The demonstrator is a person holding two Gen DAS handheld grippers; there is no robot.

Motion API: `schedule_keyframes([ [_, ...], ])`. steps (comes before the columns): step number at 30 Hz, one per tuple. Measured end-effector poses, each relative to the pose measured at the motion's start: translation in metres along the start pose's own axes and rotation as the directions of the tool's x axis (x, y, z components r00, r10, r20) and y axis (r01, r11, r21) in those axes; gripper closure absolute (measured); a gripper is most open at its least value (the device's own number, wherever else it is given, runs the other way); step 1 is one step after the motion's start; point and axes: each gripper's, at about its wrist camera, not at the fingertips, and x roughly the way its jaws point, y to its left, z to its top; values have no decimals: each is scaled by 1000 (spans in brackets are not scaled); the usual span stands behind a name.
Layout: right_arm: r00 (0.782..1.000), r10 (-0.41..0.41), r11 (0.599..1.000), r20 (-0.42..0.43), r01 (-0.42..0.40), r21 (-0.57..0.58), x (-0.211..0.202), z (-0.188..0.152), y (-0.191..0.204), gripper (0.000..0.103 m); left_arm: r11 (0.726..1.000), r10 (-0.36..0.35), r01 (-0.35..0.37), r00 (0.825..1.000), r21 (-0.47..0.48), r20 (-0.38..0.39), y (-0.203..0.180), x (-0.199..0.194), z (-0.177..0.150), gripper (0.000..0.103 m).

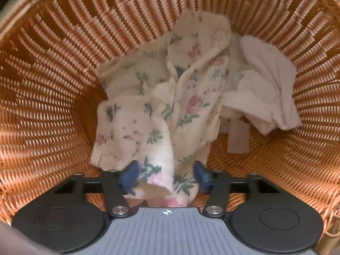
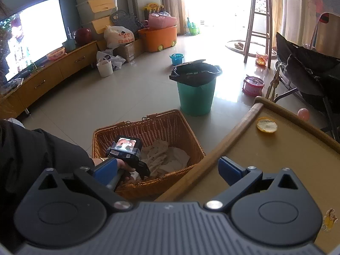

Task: Fold clothes
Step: 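Close the left gripper on the white floral cloth in the basket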

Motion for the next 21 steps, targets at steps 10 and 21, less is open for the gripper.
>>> schedule_keyframes([
  [10, 1000, -14, 1000, -8, 14, 9, 1, -2, -3, 1, 999, -2, 3, 999, -46, 32, 5, -9, 2, 98],
  [21, 998, -53, 998, 19, 52, 35, -19, -7, -12, 1, 989, -46, 60, 993, -138, 105, 13, -62, 5, 98],
])
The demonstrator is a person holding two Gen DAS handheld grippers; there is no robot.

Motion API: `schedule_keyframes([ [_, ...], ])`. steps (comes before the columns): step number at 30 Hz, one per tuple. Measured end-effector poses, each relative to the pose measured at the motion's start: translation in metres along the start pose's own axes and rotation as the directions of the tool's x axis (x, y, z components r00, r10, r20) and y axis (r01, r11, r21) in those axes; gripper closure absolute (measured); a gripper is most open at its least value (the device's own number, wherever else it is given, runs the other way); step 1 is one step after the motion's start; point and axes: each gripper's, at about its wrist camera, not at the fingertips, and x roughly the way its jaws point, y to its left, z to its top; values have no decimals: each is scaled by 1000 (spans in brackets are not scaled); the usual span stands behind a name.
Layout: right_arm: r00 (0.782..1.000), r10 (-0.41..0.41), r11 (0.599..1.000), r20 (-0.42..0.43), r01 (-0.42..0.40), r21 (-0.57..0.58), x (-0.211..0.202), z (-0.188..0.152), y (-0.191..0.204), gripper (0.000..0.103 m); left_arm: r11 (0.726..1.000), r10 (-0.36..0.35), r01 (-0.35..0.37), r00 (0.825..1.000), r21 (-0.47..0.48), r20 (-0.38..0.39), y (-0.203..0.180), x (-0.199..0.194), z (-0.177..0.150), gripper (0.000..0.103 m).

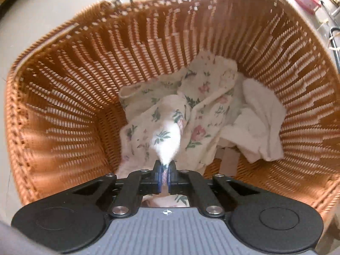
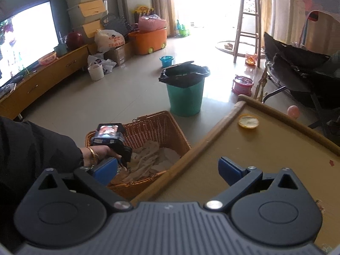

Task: Fold clothes
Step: 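Close the left gripper on the white floral cloth in the basket, then lift the floral cloth out of the basket with the left gripper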

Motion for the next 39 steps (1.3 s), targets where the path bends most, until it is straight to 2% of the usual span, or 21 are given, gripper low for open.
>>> schedule_keyframes([
  [10, 998, -41, 999, 57, 40, 24, -35, 6, -4, 1, 998, -22, 27, 996, -58, 84, 22, -80, -4, 98],
  [17, 996, -76, 994, 35, 73, 76, -61, 2, -13, 1, 994, -51, 65, 988, -87, 147, 26, -150, -19, 98],
  [27, 992, -119, 986, -43, 124, 108, -82, -16, -25, 1, 986, -133, 155, 957, -67, 257, 11, -240, -45, 99],
  [39, 990, -130, 983, -62, 137, 119, -101, -26, -25, 1, 973, -216, 230, 901, 8, 377, -20, -333, -87, 99],
])
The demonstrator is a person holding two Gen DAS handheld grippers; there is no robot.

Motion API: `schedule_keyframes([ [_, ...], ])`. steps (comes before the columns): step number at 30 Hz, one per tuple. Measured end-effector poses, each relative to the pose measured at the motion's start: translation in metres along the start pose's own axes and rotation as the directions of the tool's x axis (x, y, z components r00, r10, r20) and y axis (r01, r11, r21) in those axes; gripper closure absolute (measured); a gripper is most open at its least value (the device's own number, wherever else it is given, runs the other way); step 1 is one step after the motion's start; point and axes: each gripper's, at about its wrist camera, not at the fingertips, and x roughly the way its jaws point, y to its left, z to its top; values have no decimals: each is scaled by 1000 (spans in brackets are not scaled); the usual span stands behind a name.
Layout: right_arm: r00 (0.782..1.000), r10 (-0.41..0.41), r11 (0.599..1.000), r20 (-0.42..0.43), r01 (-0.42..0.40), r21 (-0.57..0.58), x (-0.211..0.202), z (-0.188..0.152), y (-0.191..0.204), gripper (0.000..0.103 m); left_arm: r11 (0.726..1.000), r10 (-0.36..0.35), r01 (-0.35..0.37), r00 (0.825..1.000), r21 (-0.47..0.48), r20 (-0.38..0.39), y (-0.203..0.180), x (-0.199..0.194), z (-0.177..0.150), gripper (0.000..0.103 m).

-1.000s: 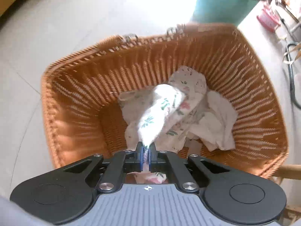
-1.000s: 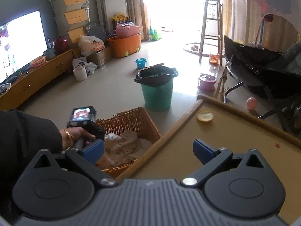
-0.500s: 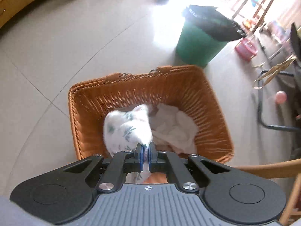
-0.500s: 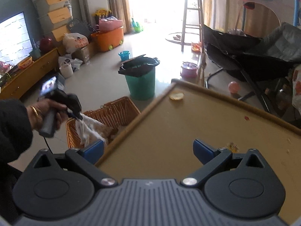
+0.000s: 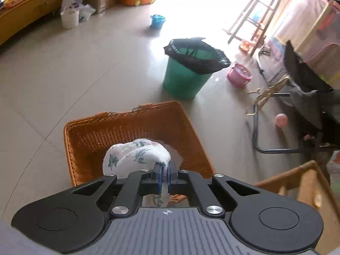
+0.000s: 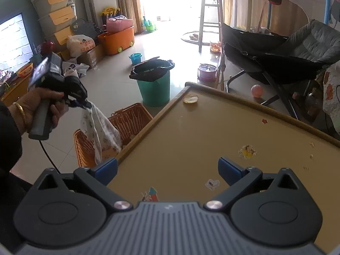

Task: Fold clothes
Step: 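Lift the floral cloth out of the basket with the left gripper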

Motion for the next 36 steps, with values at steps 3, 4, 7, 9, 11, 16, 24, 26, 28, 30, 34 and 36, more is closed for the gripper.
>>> schedule_keyframes([
  [3, 1000, -4, 1000, -13, 4, -6, -5, -4, -2, 1, 1000, -19, 18, 1000, 9, 6, -8, -22, -6, 99],
  [4, 1000, -6, 1000, -16, 5, -8, -7, -6, -2, 1, 1000, -25, 25, 1000, 12, 2, -10, -28, -9, 99],
  [7, 1000, -5, 1000, -24, 5, -6, -13, -9, -5, 1, 999, -42, 42, 999, 21, -4, -16, -46, -16, 99],
  [9, 1000, -5, 1000, -24, 5, -2, -18, -9, -6, 1, 998, -50, 50, 999, 33, -2, -20, -62, -19, 99],
  [11, 1000, -9, 1000, -18, 9, -10, -23, -10, -6, 1, 997, -55, 55, 998, 55, 1, -24, -79, -21, 99],
  [16, 1000, -10, 1000, -16, 10, -4, -32, -12, -10, 1, 989, -58, 55, 998, 136, 18, -42, -125, -20, 99],
  [24, 1000, -16, 998, -15, 16, 57, -47, -14, -26, 1, 979, -88, 76, 995, 191, 55, -66, -200, -23, 99],
  [26, 1000, -17, 997, -6, 18, 79, -53, -14, -31, 1, 975, -97, 81, 993, 205, 69, -73, -220, -26, 99],
  [28, 1000, -19, 996, -2, 19, 92, -57, -15, -36, 1, 971, -110, 89, 991, 222, 82, -81, -240, -30, 99],
  [30, 1000, -21, 995, 7, 21, 93, -63, -17, -39, 1, 966, -123, 98, 988, 239, 92, -88, -258, -36, 99],
  [34, 999, -39, 996, 1, 38, 84, -68, -22, -41, 1, 957, -133, 104, 987, 269, 92, -99, -285, -52, 99],
  [36, 999, -43, 995, 0, 43, 95, -71, -22, -42, 1, 954, -149, 121, 985, 274, 84, -102, -298, -61, 99],
])
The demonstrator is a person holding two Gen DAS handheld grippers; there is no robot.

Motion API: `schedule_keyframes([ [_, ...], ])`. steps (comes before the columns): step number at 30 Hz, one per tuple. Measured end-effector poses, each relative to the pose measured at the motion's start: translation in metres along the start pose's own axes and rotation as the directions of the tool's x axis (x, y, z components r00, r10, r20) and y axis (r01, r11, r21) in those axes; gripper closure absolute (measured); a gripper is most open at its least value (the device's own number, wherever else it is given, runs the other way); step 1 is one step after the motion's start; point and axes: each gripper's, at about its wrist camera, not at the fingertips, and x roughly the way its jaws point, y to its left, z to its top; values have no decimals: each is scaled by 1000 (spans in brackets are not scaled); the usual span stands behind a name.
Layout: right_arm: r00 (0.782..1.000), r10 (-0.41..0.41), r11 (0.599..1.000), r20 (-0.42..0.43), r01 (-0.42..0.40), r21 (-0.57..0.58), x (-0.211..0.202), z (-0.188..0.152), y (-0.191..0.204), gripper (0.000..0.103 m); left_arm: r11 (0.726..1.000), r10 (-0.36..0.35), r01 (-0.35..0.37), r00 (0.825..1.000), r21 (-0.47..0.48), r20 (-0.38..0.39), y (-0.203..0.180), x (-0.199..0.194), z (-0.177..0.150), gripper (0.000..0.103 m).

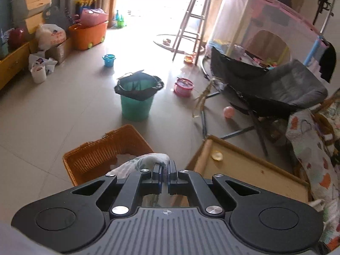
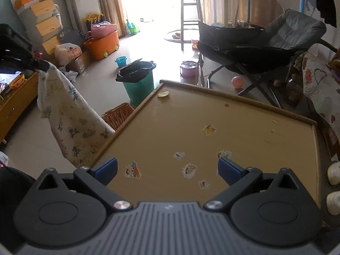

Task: Fold clothes
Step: 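Lift the floral cloth out of the basket with the left gripper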

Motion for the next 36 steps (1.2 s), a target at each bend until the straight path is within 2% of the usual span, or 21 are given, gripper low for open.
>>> schedule_keyframes([
  [6, 1000, -3, 1000, 12, 3, 8, -14, -2, -5, 1, 998, -45, 44, 999, 40, 20, -25, -35, -14, 99],
  [16, 998, -56, 998, -36, 57, 32, -24, -17, -27, 1, 978, -163, 153, 985, 142, 56, -81, -91, -32, 99],
  [21, 996, -77, 996, -46, 79, 50, -27, -20, -38, 1, 956, -240, 231, 970, 183, 31, -107, -113, -45, 99],
  [30, 994, -98, 991, -44, 102, 92, -39, -28, -58, 2, 918, -314, 303, 949, 258, 5, -148, -135, -66, 99],
  [36, 989, -130, 983, -68, 137, 124, -44, -40, -77, 2, 881, -373, 354, 928, 315, -1, -191, -155, -72, 98],
])
